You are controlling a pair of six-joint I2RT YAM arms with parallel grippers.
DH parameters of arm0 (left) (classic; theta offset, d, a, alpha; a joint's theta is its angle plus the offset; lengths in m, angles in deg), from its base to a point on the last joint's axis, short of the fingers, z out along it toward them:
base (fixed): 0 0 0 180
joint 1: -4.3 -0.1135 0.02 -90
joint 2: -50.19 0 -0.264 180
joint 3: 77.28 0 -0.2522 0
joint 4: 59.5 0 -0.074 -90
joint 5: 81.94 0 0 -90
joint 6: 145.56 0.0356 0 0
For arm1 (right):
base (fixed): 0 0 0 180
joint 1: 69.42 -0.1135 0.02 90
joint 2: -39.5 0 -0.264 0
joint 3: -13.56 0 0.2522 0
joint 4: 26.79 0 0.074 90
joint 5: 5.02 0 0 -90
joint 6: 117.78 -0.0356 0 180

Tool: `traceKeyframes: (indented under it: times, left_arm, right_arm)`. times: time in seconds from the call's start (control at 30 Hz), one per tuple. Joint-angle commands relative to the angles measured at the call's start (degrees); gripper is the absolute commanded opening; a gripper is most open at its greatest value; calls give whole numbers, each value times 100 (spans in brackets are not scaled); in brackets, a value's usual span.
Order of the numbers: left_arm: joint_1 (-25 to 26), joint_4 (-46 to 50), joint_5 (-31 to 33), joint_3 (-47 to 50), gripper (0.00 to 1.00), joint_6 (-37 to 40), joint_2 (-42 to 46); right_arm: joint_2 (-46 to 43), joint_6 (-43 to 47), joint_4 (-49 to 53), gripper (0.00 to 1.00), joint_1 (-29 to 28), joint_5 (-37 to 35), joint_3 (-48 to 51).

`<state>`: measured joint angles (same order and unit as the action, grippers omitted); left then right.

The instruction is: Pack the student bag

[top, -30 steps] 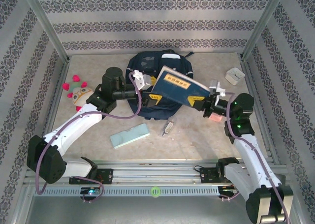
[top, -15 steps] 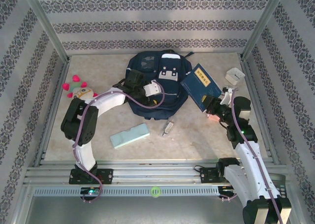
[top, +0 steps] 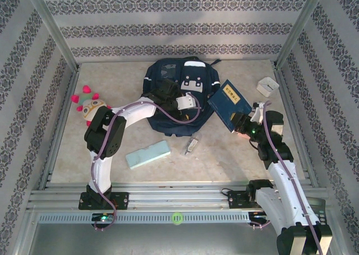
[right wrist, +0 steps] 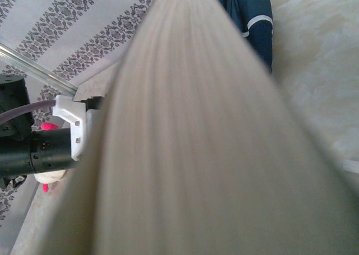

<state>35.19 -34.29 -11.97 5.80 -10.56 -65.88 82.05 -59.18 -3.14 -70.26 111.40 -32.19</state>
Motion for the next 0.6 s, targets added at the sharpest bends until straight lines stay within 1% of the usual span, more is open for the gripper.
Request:
traceKeyframes:
  times: [0.0, 0.03, 0.07, 0.1, 0.13, 0.17, 0.2, 0.3, 0.4, 0.43, 0.47, 0.5, 0.57]
  left_arm:
    - [93, 136, 480, -364, 86, 97, -318]
    - [94, 165, 545, -439, 86, 77, -381]
    - [105, 165, 672, -498, 83, 37, -427]
    - [101, 181, 758, -525, 71, 21, -451]
    - [101, 164, 805, -536, 52, -22, -433]
    - [101, 109, 852, -499, 38, -131, -345]
    - [109, 100, 856, -483, 32, -244, -212]
    - [166, 80, 931, -448, 20, -780, 328]
    - [223, -280, 1368, -501, 5, -1436, 756]
    - [215, -252, 1448, -609, 2, -1607, 803]
    - [215, -109, 1525, -824, 0, -1762, 821]
    - [215, 91, 1620, -1083, 0, -1941, 800]
    - [224, 548, 1758, -1587, 0, -2222, 717]
  right_arm:
    - [-27, -53, -162, 0, 31, 175, -54]
    - [-44, -66, -154, 0, 31, 177, -38]
    - [-66, -91, -146, 0, 31, 163, -14]
    - [-100, -122, -128, 0, 34, 139, 12]
    - [-135, -171, -111, 0, 32, 87, 37]
    - [-170, -271, -80, 0, 31, 17, 73]
    - [-206, -384, -39, 0, 31, -54, 109]
    - [-224, -808, 141, 0, 31, -89, 55]
    - [-126, -1665, 598, 0, 51, -378, -128]
    - [-83, -1836, 627, 0, 49, -376, -170]
    - [-71, -2041, 670, 0, 49, -386, -216]
    - [-93, -2241, 806, 0, 49, -480, -273]
    - [-291, -2851, 1029, 0, 11, -833, -240]
